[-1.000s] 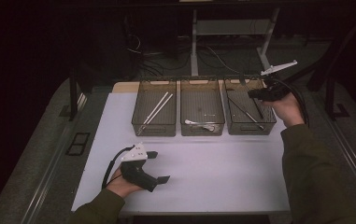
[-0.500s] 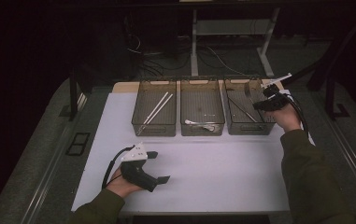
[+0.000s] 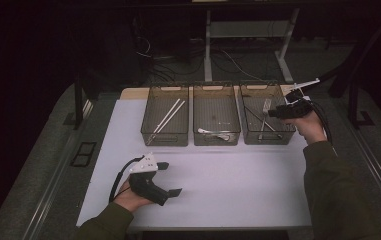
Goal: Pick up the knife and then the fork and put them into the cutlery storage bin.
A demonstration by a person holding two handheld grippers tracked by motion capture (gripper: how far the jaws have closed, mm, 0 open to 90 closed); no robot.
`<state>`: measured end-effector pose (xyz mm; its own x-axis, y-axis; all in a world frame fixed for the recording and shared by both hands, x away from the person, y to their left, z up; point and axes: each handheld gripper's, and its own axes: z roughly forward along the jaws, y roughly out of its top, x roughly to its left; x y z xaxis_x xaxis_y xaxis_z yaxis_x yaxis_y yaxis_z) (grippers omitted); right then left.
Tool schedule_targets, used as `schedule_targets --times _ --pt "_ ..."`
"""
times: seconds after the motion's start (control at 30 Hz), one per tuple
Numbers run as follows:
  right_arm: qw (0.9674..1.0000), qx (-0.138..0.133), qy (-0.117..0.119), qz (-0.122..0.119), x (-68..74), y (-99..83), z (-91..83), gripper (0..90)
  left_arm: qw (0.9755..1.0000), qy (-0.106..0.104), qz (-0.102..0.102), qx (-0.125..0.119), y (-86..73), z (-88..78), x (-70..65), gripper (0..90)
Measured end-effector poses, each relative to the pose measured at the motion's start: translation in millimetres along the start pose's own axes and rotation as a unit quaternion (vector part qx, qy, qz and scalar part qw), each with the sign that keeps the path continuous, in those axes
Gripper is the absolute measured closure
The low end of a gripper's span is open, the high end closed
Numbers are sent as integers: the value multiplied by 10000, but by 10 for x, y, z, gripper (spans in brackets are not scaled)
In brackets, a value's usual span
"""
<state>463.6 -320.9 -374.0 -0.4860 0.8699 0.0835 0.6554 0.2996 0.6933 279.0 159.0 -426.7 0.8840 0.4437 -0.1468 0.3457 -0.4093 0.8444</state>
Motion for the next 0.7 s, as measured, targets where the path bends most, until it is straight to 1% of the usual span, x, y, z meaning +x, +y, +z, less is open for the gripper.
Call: schedule_targets --times 0.17,0.2,0.37,0.47,0.53,0.63,0.7 --pt "9997 -189 147 37 51 -11 -78 426 10000 10 7 -4 2 -3 1 0" --pt "9995 -236 193 73 64 -14 -96 415 10000 13 0 -4 2 -5 -1 0" --pt "9971 -633 399 145 143 -91 -210 384 10000 8 -4 4 2 -7 2 0" --pt "9963 -759 393 79 219 -158 -262 362 10000 9 -11 2 3 -9 1 0" --pt "9960 -833 316 9 282 -206 -297 340 10000 13 -17 -3 3 -10 0 0" --pt "9956 -890 257 -124 396 -298 -345 321 10000 14 -16 -1 3 -10 2 0" --pt "9947 -977 247 -220 472 -362 -387 310 10000 18 -21 -4 2 -10 3 0"
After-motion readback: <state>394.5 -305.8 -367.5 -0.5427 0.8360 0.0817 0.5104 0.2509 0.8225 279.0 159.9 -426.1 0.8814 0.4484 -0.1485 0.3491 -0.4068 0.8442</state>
